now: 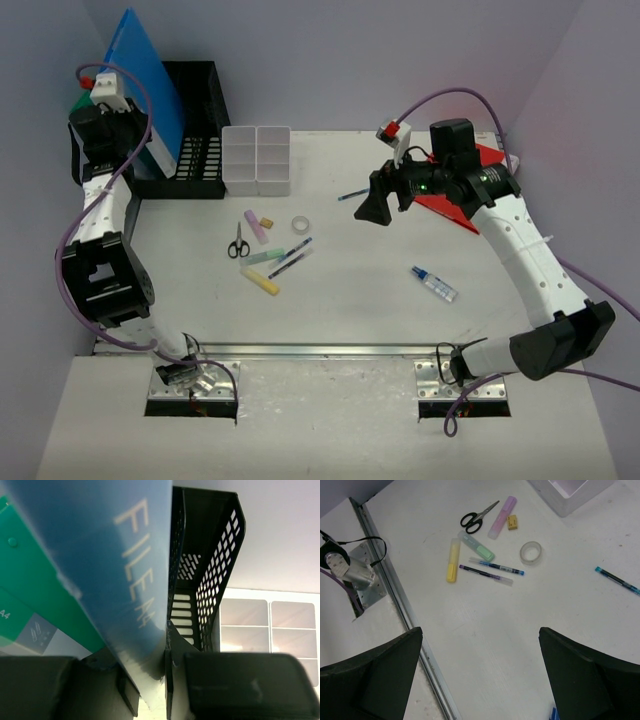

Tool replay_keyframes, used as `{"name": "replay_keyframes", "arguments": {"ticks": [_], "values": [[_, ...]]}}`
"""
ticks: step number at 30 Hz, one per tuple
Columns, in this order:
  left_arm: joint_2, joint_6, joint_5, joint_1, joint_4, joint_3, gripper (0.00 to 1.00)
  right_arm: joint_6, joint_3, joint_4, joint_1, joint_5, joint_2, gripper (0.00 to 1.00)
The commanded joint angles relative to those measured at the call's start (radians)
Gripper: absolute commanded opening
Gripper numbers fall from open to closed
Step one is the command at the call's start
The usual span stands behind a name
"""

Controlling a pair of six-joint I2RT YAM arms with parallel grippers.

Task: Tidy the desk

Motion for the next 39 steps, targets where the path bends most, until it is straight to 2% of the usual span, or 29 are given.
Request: {"name": "replay_keyframes", "arguments": {"ticks": [1, 7, 12, 19, 29, 39], "values": [[-0.055, -0.003, 0.0, 0.013, 0.19, 0.006, 0.0, -0.013, -0.012, 0.049, 0.004, -0.011, -0.029, 0.99], [-0.006, -0.005, 0.012, 0.01, 0.226, 0.024, 0.0, -0.013, -0.015, 0.052, 0.004, -0.011, -0.02, 0.99], [0.026, -0.009, 0.076, 0.009, 0.3, 0.0, 0.0, -0.012, -0.013, 0.052, 0.004, -0.014, -0.006, 0.99], [0.076, 0.009, 0.209, 0.004, 0.424, -0.084, 0.0, -0.01, -0.014, 0.045, 0.004, -0.019, 0.009, 0.99], [0.114, 0.042, 0.3, 0.003, 0.654, -0.248, 0.0, -0.013, -0.052, 0.047, 0.004, -0.034, 0.008, 0.99], [0.146, 0.089, 0.308, 0.004, 0.63, -0.255, 0.0, -0.012, -0.056, 0.047, 0.004, -0.044, 0.018, 0.99]]}}
